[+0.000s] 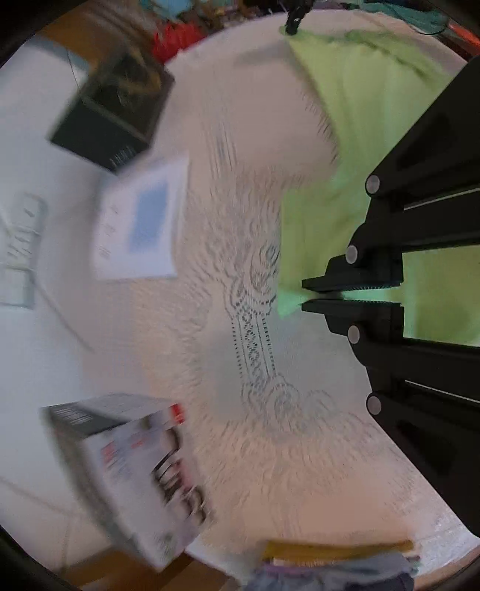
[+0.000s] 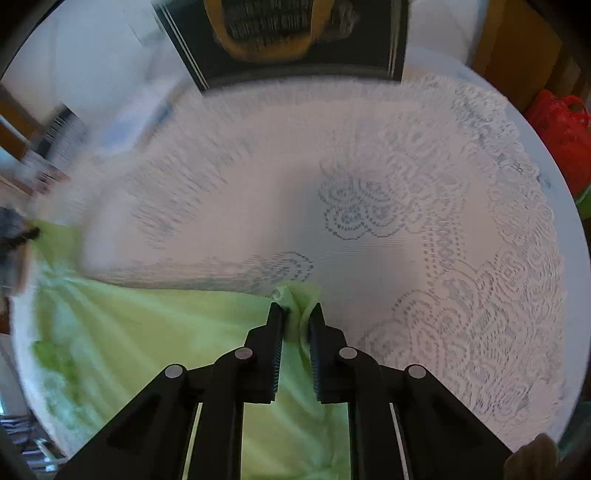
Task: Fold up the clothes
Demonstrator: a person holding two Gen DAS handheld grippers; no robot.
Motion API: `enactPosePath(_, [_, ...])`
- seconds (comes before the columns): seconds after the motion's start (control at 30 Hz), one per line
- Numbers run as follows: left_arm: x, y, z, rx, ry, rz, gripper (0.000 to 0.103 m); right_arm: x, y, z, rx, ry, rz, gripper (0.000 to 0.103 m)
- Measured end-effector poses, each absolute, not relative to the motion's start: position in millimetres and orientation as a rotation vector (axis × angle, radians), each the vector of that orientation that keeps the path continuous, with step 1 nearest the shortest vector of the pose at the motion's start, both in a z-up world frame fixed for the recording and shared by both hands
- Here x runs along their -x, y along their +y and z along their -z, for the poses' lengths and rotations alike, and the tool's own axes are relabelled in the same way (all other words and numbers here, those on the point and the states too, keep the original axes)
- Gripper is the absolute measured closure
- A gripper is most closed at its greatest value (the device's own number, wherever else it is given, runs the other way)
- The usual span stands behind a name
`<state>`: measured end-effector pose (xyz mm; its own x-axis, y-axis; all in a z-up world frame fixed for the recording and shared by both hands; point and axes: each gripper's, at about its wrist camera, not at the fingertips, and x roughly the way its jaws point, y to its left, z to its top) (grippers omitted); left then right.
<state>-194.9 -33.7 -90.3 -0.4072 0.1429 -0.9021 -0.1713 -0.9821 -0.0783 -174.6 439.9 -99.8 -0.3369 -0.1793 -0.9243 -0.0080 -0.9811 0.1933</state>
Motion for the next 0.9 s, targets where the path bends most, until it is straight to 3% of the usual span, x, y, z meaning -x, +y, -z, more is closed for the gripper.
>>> enactPosePath(0.23, [64.0, -42.3, 41.9, 1.363, 0.164, -2.514, 0.101, 67.1, 475.4, 61.8, -1.529, -0.326, 2.528, 0.09])
enactPosePath(0.47, [7.9, -29.0, 104.5, 1.599, 0.191, -2.359, 0.098, 26.7, 484.2, 83.6, -1.654, -0.374, 2.488, 0.089])
enactPosePath(0.6, [-16.0, -19.5, 146.8, 1.762, 0.184, -2.253, 0.084, 37.4, 476.1, 90.0, -1.687, -0.412, 2.453, 0.085])
enactPosePath(0.7, [-18.4, -29.8, 137.5, 1.767, 0.061, -2.287, 0.067, 52.7, 471.7, 95.6, -1.731, -0.44, 2.414, 0.063])
enactPosePath(0.77, [-14.8, -41.1, 113.4, 1.704, -0.051, -2.353, 0.054, 63.5, 468.8, 95.1, -1.741, -0.433, 2.421, 0.041])
enactPosePath(0.9, [6.9, -56.1, 86.3, 1.674, -0.193, -2.491, 0.049, 85.2, 466.2, 90.2, -1.749, -0.432, 2.449, 0.041])
